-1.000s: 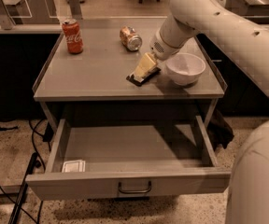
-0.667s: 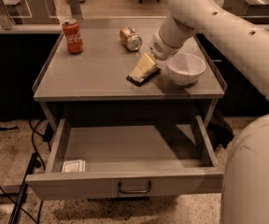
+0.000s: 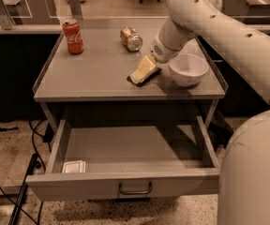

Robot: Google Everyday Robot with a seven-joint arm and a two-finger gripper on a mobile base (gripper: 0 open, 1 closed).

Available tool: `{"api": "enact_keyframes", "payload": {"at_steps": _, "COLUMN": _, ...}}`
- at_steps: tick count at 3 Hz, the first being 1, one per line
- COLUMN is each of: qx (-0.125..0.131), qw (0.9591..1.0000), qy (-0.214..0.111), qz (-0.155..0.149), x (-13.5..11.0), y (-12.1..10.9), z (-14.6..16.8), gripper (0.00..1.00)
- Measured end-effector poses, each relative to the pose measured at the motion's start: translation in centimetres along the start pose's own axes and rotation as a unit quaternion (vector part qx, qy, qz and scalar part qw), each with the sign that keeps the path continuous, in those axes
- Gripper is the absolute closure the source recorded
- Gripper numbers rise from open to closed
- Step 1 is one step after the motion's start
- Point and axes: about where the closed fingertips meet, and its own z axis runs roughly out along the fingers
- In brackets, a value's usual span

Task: Place rxbar chocolate into top drawer

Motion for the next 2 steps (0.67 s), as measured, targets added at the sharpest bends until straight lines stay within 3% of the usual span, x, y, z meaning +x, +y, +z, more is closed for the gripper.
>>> {"api": "enact_keyframes", "payload": {"at_steps": 2, "qx": -0.014, "qw": 0.9999, "qy": 0.005, "qz": 0.008, "x": 0.4, "y": 0.3, "z": 2.1, "gripper": 0.09}}
